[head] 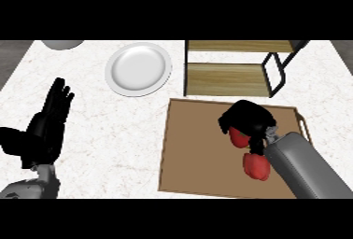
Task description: Pick the tomato from the tray and place it in the tiered shelf
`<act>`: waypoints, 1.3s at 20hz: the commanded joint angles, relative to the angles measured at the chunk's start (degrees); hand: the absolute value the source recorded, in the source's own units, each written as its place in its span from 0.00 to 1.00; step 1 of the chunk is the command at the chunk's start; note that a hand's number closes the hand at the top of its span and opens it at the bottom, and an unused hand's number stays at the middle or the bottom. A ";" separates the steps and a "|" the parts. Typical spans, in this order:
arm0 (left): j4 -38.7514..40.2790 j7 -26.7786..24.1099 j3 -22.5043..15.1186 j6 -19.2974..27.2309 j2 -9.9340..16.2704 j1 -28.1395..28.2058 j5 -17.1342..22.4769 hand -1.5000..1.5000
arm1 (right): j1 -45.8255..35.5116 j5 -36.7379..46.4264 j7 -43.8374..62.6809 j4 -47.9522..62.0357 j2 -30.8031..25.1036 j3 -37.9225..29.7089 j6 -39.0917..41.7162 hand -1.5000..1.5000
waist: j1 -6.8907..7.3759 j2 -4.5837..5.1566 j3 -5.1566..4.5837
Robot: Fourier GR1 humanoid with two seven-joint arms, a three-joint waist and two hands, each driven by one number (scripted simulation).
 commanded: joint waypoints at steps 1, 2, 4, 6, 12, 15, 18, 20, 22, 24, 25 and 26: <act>-3.83 0.70 -0.11 -0.41 -0.30 3.80 -0.52 0.50 | -0.07 3.04 -2.59 1.43 1.28 -0.34 -4.48 1.00 | 0.21 0.35 0.46; -2.27 1.30 1.61 -1.34 0.88 0.77 0.53 0.50 | -1.20 4.19 -4.11 4.36 1.85 -0.35 -6.83 1.00 | 0.20 0.41 0.46; 0.27 1.60 1.14 -0.52 -0.26 -1.71 -0.16 0.50 | -1.95 4.28 -6.70 7.03 2.31 -1.64 -9.91 1.00 | 0.09 0.47 0.46; -0.61 0.28 1.38 -0.94 -0.21 0.52 0.13 0.50 | 1.69 3.13 2.42 -0.70 4.40 -3.69 -5.39 1.00 | -0.36 0.28 0.44; -2.24 1.08 2.24 -0.94 1.05 3.12 0.32 0.50 | 8.47 4.18 34.54 -1.47 19.23 -11.75 -5.80 1.00 | -1.79 -0.45 0.42; -1.62 -0.15 0.84 -0.11 -0.26 2.57 -1.03 0.50 | 11.60 -2.35 42.16 -8.68 19.42 -7.49 -8.16 1.00 | -0.90 -0.20 0.47; -0.35 0.15 1.16 -1.41 0.17 1.44 0.04 0.50 | 10.53 -8.31 51.96 -16.80 19.54 -2.27 -8.44 1.00 | -0.43 -0.09 0.42; -3.26 0.78 -1.76 0.55 -2.05 3.03 -2.30 0.50 | 6.75 -9.95 58.58 -21.59 19.63 -0.52 -10.39 1.00 | 0.29 -0.15 0.46; -0.86 0.00 0.80 -0.34 -0.85 1.50 -0.54 0.50 | 5.46 -13.85 62.42 -25.91 19.68 0.07 -17.08 1.00 | 0.45 -0.12 0.45; 0.00 0.80 0.82 -0.91 -0.75 -0.61 0.10 0.50 | 5.83 -14.10 67.17 -32.62 19.71 2.38 -21.09 1.00 | -0.69 -0.29 0.43; -0.67 1.32 1.07 -0.60 -0.23 0.24 -0.47 0.50 | 3.83 -12.68 71.88 -34.96 19.72 3.81 -20.99 1.00 | -0.30 -0.31 0.41; 0.63 -1.75 0.73 -1.11 -0.70 1.68 -0.78 0.50 | 1.17 -13.08 74.90 -36.30 19.73 2.07 -20.89 1.00 | -0.21 -0.12 0.36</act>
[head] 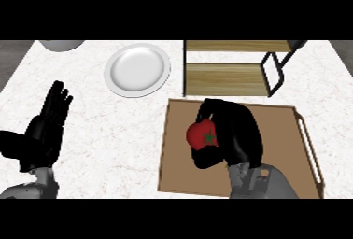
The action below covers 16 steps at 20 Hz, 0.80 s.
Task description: Pick the tomato from the tray and place it in the tiered shelf
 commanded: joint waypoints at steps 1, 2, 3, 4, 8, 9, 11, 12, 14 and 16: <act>-0.74 1.58 0.17 0.59 0.23 -0.51 -0.48 0.50 | -5.48 0.56 14.86 -9.79 0.49 1.80 -5.04 1.00 | 0.13 -0.06 0.06; -0.52 0.75 -0.57 0.79 -0.77 0.20 -0.67 0.50 | -8.55 3.14 17.16 -10.96 0.50 0.79 -4.13 1.00 | 0.07 -0.03 0.03; -0.78 0.21 0.01 -0.46 0.41 1.01 -0.27 0.50 | -6.87 5.59 21.02 -13.69 0.50 4.21 -3.87 1.00 | -0.06 -0.04 0.03; 2.40 -1.86 0.65 -0.46 -0.10 -0.75 0.03 0.50 | -11.21 5.77 22.69 -13.36 0.50 1.47 -1.75 1.00 | -0.22 0.23 -0.01; 2.36 -1.60 1.70 -1.58 0.53 -1.48 1.26 0.50 | -16.69 8.70 24.36 -12.44 0.50 -2.68 4.80 1.00 | -0.05 0.41 0.02; 2.64 -1.16 -0.08 0.58 -1.02 -1.29 -1.28 0.50 | -17.94 7.11 24.60 -13.32 0.50 -4.86 6.68 1.00 | -0.11 0.41 0.05; 1.65 -3.88 0.89 -1.16 -0.09 1.46 -0.27 0.50 | -18.03 10.32 24.34 -12.03 0.49 -4.44 5.69 1.00 | 0.25 0.41 0.03; 0.13 -0.85 -0.69 -0.01 -1.19 0.16 -1.11 0.50 | -21.04 6.35 19.48 -10.87 -0.33 -12.30 8.61 1.00 | 0.23 0.50 0.08; -1.10 0.50 -0.31 0.64 -1.10 0.32 -1.30 0.50 | -21.78 7.93 23.71 -11.77 0.49 -10.64 8.14 1.00 | 0.21 0.37 0.08; -0.19 -2.02 0.00 0.22 -1.08 1.54 -1.66 0.50 | -19.63 7.41 17.67 -10.01 -0.43 -14.69 6.70 1.00 | 0.25 0.55 0.09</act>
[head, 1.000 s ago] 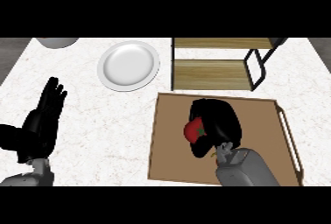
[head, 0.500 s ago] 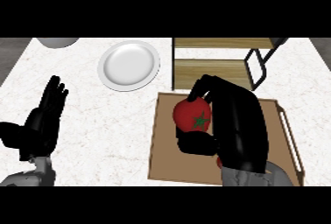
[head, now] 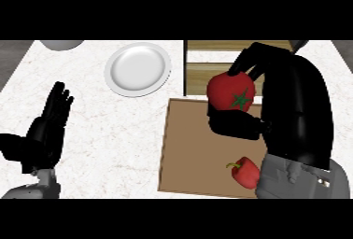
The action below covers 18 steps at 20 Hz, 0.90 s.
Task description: Pick the tomato from the tray and place it in the tiered shelf
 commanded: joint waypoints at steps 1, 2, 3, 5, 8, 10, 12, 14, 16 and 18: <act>-0.85 1.33 2.81 -2.83 2.37 -0.76 3.03 0.50 | -2.38 1.19 2.35 6.03 0.77 -5.11 -0.73 1.00 | 0.42 0.24 0.02; -2.02 3.19 1.35 -0.79 1.14 -1.36 1.21 0.50 | -2.88 -2.65 0.09 4.45 -2.17 -10.38 2.36 1.00 | 0.17 0.20 0.05; -0.99 0.80 0.49 -1.12 0.61 -0.24 0.19 0.50 | 0.05 -0.61 -3.35 6.55 -2.15 -9.22 -2.19 1.00 | 0.22 0.26 0.05; 2.73 -0.78 0.82 -0.97 0.18 -1.97 -0.34 0.50 | -2.26 1.73 -4.36 12.51 -0.79 -9.34 -4.99 1.00 | 0.26 0.35 0.03; -2.09 2.90 -0.99 0.66 -0.91 -1.40 -1.92 0.50 | -5.18 1.19 -8.50 19.91 -0.36 -13.03 -10.02 1.00 | 0.57 0.34 0.05; -0.99 2.02 -0.15 -0.58 -0.61 -0.41 -1.33 0.50 | -5.61 1.83 -7.68 19.45 -0.36 -13.12 -9.48 1.00 | 0.37 0.24 0.03; 0.09 -1.32 0.83 -1.75 -0.44 0.40 -0.47 0.50 | -2.70 -0.81 -14.24 21.58 -2.53 -15.93 -13.02 1.00 | 0.35 0.29 0.04; -1.32 2.87 0.36 -1.33 -0.52 -0.95 -0.63 0.50 | -4.71 -0.43 -17.20 27.82 -2.90 -17.36 -17.09 1.00 | 0.51 0.33 0.05; -4.17 3.89 1.60 -3.16 1.52 0.21 0.61 0.50 | -7.32 -0.73 -19.44 33.51 -3.04 -19.31 -20.92 1.00 | 0.98 0.38 0.06; -2.07 2.18 -0.65 -0.24 -2.30 -0.56 -1.49 0.50 | -6.66 -1.44 -23.82 37.58 -2.85 -19.36 -24.86 1.00 | 0.77 0.40 0.06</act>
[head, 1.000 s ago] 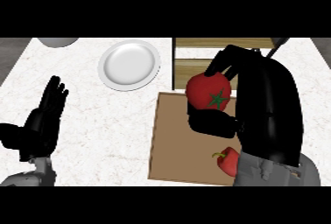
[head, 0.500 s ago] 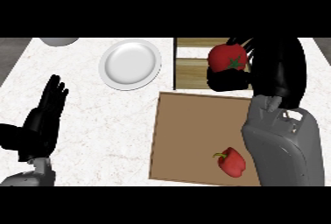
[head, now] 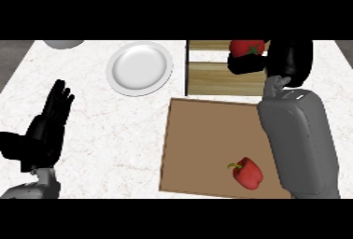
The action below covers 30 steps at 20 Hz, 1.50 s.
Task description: Pick the tomato from the tray and place it in the tiered shelf
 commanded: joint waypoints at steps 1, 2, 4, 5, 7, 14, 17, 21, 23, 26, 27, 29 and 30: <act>-2.33 -0.07 0.19 -1.10 -0.33 3.11 1.02 0.50 | -5.74 1.64 -2.66 11.55 1.00 -1.06 -6.47 1.00 | 0.47 0.02 -0.01; -3.84 1.47 0.62 -1.20 0.42 2.47 0.77 0.50 | -5.05 -1.01 -4.95 10.66 -1.90 -3.44 -5.17 1.00 | 0.12 -0.06 0.00; 3.34 -1.27 2.74 -2.06 1.10 -1.94 1.56 0.50 | -4.55 -2.91 -9.40 13.82 -2.13 -4.37 -8.22 1.00 | -0.10 0.05 -0.01; 2.55 -2.57 3.40 -2.45 1.63 -0.31 1.34 0.50 | -2.79 -2.27 -9.05 12.98 -1.71 -3.41 -8.34 1.00 | -0.16 -0.04 -0.01; -2.32 2.67 0.19 -1.06 -0.11 0.34 0.13 0.50 | -5.45 -1.29 -10.75 20.92 -2.21 -3.69 -9.40 1.00 | 0.28 0.03 0.01; 3.58 -5.25 2.32 -2.67 -0.19 1.18 0.94 0.50 | -9.95 -10.59 -17.47 31.74 -2.50 -11.30 -15.45 0.00 | 0.46 0.17 -0.01; -1.09 0.27 0.90 -0.60 -1.10 0.55 -0.58 0.50 | -12.60 -13.24 -18.41 33.30 -4.33 -12.28 -12.98 0.00 | 0.25 0.00 0.01; 0.27 -1.95 1.74 -1.69 -0.80 0.62 -0.03 0.50 | -16.20 -14.98 -22.30 39.74 -3.37 -13.60 -17.91 0.00 | 0.55 0.14 0.00; 0.35 -2.17 3.08 -3.80 0.56 1.08 1.86 0.50 | -15.85 -17.10 -27.10 41.11 -3.24 -14.38 -18.93 0.00 | 0.76 0.20 0.01; 1.83 -0.97 2.30 -1.64 -0.54 -0.78 -0.22 0.50 | -15.32 -19.82 -26.12 33.08 -3.48 -14.57 -17.43 0.00 | -0.16 -0.06 0.00; 1.17 -1.55 1.42 -1.33 -1.58 0.37 -0.44 0.50 | -14.95 -21.91 -26.61 30.48 -5.11 -15.52 -15.04 0.00 | -0.38 -0.17 0.01; -1.99 1.34 -0.48 0.24 -2.47 0.55 -2.36 0.50 | -14.51 -22.45 -25.70 28.07 -4.55 -15.91 -17.28 0.00 | -0.36 -0.24 0.02; -1.84 -0.08 4.51 -4.25 2.00 1.88 2.18 0.50 | -12.40 -22.13 -22.96 24.47 -5.68 -15.65 -16.22 0.00 | -0.63 -0.40 -0.01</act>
